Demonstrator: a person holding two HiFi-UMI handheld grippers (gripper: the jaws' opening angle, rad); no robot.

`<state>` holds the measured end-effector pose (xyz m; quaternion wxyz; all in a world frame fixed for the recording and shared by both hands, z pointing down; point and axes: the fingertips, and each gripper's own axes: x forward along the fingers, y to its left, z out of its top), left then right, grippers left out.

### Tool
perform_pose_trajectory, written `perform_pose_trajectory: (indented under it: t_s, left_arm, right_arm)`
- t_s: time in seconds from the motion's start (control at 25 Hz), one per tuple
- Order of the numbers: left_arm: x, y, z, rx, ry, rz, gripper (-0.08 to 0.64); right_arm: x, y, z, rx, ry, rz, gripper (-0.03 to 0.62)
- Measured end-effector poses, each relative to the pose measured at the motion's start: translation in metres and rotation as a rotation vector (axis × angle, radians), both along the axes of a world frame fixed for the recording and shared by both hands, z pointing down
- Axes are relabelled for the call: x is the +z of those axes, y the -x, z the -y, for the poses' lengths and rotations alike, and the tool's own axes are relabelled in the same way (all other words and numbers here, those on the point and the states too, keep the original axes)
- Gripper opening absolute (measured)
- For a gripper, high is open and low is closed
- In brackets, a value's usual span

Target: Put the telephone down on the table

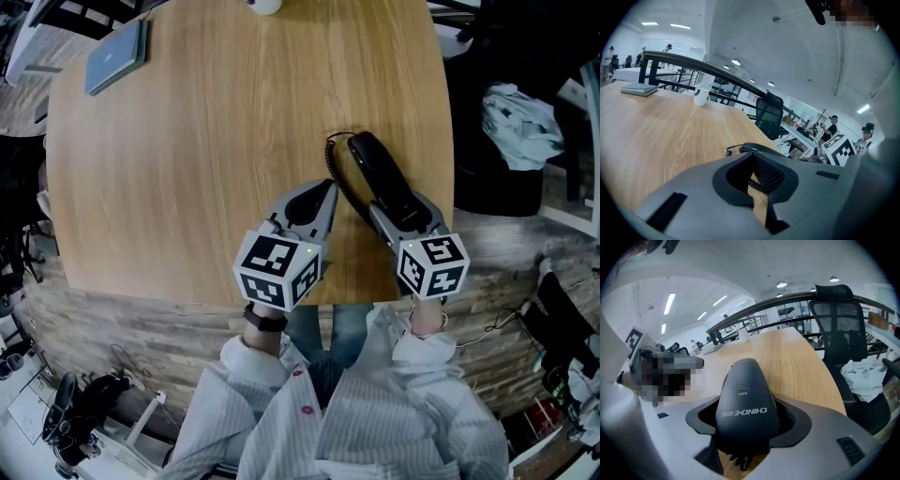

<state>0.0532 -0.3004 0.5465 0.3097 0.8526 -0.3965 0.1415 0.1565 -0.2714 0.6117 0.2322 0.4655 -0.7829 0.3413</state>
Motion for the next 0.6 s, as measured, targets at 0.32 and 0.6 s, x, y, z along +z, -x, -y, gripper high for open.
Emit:
perform_pose_trajectory:
  t_s: [0.32, 0.6]
  left_arm:
    - [0.009, -0.002, -0.005, 0.005, 0.018, -0.001, 0.009]
    - [0.010, 0.001, -0.009, 0.006, 0.021, -0.001, 0.009]
  right_arm:
    - [0.004, 0.000, 0.000, -0.010, -0.029, -0.021, 0.307]
    - [0.013, 0.005, -0.006, -0.062, -0.009, -0.110, 0.307]
